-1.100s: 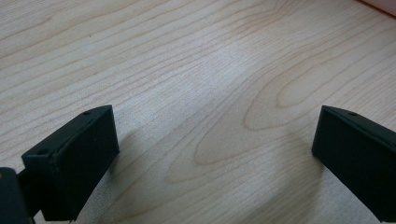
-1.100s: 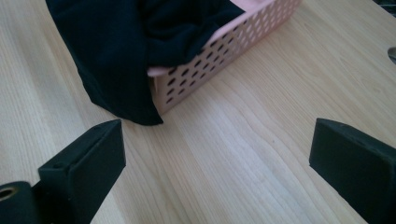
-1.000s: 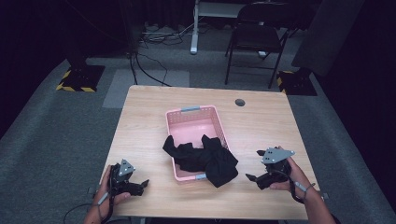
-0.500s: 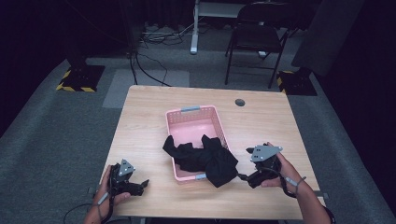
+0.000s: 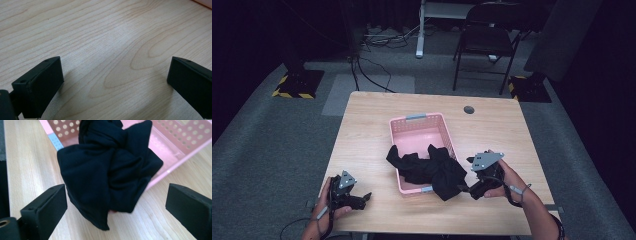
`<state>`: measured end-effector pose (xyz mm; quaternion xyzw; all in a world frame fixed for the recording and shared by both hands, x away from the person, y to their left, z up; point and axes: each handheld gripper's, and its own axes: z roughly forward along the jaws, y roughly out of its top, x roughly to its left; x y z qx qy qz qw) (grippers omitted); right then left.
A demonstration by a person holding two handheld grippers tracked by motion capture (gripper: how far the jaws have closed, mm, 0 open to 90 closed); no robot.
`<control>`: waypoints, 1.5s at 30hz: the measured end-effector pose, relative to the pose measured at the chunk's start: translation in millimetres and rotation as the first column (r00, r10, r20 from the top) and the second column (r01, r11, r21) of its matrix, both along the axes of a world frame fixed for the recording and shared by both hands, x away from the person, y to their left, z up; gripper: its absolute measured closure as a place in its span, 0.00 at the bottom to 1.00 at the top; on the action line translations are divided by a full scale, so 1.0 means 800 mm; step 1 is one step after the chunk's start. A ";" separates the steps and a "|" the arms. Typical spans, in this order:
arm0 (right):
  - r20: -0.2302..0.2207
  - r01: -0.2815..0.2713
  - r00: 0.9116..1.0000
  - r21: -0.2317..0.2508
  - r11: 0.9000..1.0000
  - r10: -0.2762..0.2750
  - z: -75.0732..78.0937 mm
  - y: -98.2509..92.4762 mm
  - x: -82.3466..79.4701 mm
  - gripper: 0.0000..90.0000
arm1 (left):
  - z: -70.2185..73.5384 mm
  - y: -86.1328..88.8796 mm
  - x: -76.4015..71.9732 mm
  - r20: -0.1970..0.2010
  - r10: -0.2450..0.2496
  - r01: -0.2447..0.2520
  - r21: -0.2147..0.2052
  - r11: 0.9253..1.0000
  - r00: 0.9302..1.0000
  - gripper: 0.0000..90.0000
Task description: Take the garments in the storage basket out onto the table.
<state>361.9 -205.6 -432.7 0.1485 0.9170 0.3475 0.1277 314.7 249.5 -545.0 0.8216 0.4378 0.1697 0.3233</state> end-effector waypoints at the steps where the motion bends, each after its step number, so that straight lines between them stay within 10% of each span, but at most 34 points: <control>1: -0.002 -0.002 1.000 -0.002 1.000 0.002 0.000 0.003 0.001 0.04 | 0.000 0.000 0.000 0.001 0.000 0.000 -0.001 1.000 1.000 0.00; 45: -0.057 -0.122 0.992 -0.119 0.985 0.115 -0.007 0.111 0.034 0.06 | 0.000 0.000 0.000 0.000 -0.001 0.001 0.000 1.000 1.000 0.00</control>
